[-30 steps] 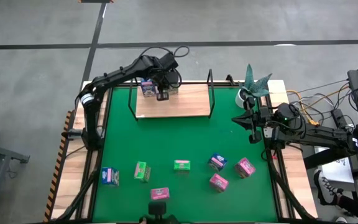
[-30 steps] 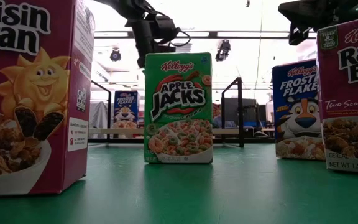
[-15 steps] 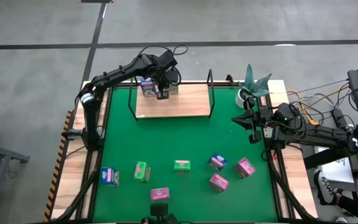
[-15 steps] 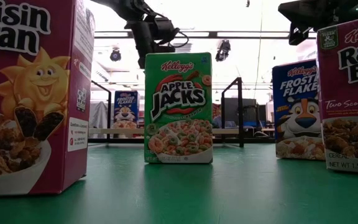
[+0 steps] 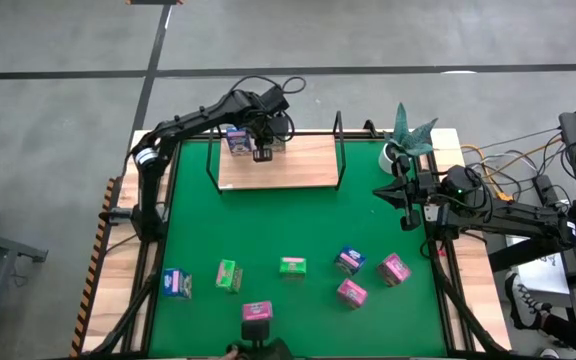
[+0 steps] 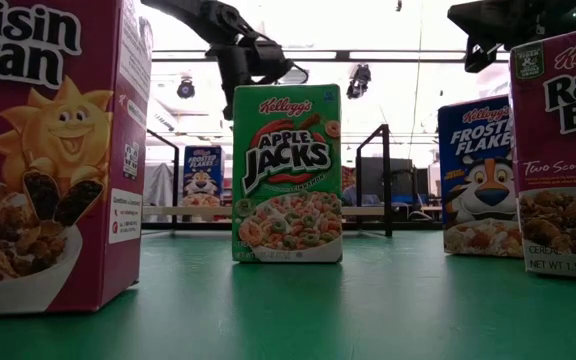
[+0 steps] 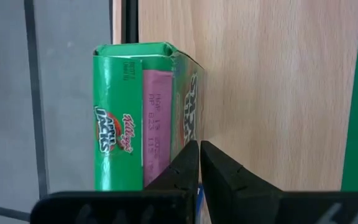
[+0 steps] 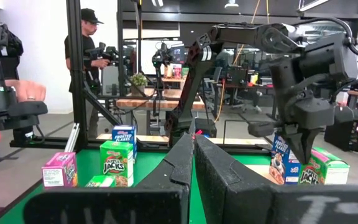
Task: Stack cereal on shelf
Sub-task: Put the top green cereal box on the shelf, then put the right pink cereal box on the shelf
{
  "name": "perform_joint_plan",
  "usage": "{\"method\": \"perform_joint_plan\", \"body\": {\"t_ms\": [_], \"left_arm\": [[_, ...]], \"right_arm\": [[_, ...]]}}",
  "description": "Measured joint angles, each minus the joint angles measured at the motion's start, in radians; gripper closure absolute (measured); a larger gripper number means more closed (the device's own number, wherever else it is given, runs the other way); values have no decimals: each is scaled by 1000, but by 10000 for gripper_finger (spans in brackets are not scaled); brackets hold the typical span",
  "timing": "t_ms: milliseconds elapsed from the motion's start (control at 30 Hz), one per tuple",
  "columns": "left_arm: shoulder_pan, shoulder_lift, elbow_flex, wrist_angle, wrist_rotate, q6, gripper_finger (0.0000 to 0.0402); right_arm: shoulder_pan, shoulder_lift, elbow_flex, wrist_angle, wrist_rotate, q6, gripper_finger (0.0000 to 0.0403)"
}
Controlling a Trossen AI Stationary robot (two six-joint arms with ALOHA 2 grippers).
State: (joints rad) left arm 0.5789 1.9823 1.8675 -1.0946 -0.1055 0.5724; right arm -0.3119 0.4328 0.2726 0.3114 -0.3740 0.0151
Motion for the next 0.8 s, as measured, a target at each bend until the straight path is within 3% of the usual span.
{"method": "perform_joint_plan", "body": {"t_ms": [267, 567, 800], "left_arm": [[-5, -2, 0, 48, 78, -38, 401], [-6, -2, 0, 81, 79, -67, 401], [-73, -57, 1, 96, 155, -91, 401]], "right_arm": [[0, 0, 0, 0, 0, 0, 394], [0, 0, 0, 0, 0, 0, 394], [0, 0, 0, 0, 0, 2, 394]]}}
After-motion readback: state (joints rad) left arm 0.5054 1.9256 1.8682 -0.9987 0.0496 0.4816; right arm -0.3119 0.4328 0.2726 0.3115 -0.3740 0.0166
